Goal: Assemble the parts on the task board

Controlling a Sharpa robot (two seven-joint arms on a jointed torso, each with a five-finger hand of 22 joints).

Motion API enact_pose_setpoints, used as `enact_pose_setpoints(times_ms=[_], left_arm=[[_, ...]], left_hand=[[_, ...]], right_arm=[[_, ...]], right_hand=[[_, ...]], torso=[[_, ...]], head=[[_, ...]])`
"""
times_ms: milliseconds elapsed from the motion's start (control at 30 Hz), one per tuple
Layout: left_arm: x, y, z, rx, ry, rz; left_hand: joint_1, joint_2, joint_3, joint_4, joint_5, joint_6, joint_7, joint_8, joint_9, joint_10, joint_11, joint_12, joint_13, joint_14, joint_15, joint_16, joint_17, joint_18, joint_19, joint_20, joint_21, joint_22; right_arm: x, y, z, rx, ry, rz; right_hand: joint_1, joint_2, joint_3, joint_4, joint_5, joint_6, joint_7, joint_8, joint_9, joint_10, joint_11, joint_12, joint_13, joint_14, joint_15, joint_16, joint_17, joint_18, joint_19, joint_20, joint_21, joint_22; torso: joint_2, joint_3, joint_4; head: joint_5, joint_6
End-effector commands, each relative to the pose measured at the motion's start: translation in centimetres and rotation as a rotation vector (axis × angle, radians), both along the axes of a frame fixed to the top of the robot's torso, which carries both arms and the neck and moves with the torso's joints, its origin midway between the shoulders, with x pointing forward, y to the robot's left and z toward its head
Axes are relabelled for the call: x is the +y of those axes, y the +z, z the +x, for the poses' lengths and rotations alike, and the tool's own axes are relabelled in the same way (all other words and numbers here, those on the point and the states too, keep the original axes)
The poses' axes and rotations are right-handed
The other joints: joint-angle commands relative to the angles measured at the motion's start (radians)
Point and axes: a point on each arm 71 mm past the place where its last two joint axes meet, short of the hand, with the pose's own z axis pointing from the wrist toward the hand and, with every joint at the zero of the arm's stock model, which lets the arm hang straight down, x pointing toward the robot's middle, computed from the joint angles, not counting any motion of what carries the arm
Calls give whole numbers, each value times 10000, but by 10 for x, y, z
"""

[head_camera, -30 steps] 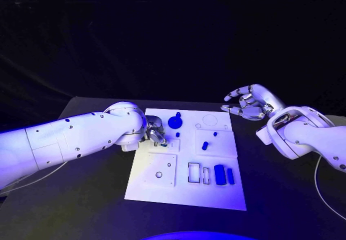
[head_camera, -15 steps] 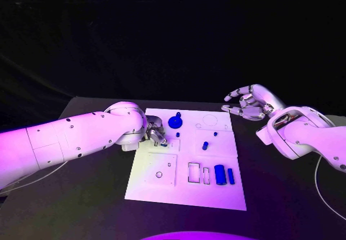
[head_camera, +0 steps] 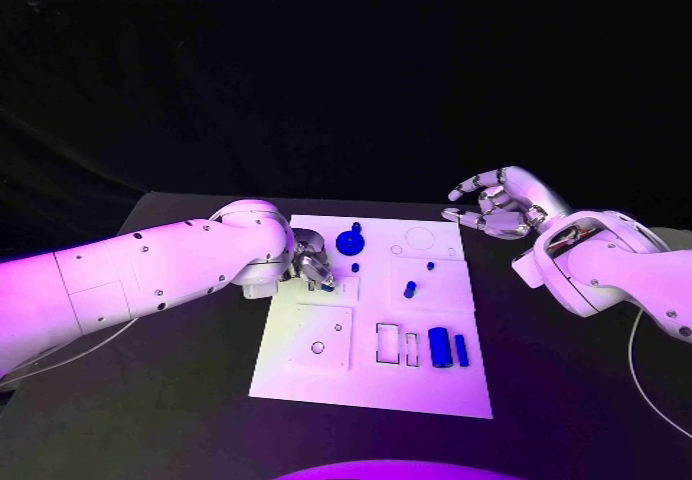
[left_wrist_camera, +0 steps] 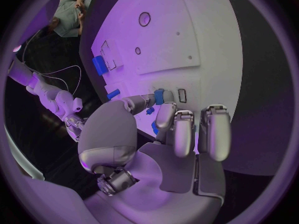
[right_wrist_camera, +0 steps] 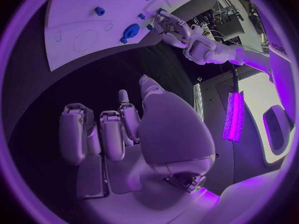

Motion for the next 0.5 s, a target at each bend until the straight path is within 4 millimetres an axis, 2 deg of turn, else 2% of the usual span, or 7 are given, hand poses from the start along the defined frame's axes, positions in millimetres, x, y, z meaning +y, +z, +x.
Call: enact_pose_setpoints(times_ms=[33, 500], left_arm=[[-2, -5, -3, 453, -198, 180], [-3, -6, -1, 484, -163, 219]], left_hand=[[-234, -25, 176, -272, -59, 344, -288, -9, -56, 70, -2, 71, 29, 1057, -85, 36, 2632, -119, 244, -80, -21, 637], [-549, -20, -222, 26, -105, 520, -340, 17, -87, 110, -48, 94, 66, 1057, -127, 36, 2632, -115, 241, -125, -42, 618]], right_arm=[[1, -1, 0, 35, 140, -48], [1, -1, -1, 37, 147, -48]], right_hand=[[-45, -73, 34, 4, 32, -75, 0, 7, 9, -69, -18, -68, 394, 493, -48, -38, 303, 68, -62, -25, -52, 1284], [-65, -76, 30, 10, 28, -79, 0, 13, 9, -76, -18, -78, 382, 489, -49, -48, 282, 68, -61, -27, -57, 1282]], torso=[[2, -10, -2], [-3, -6, 8]], head=[[-2, -6], [-24, -33]])
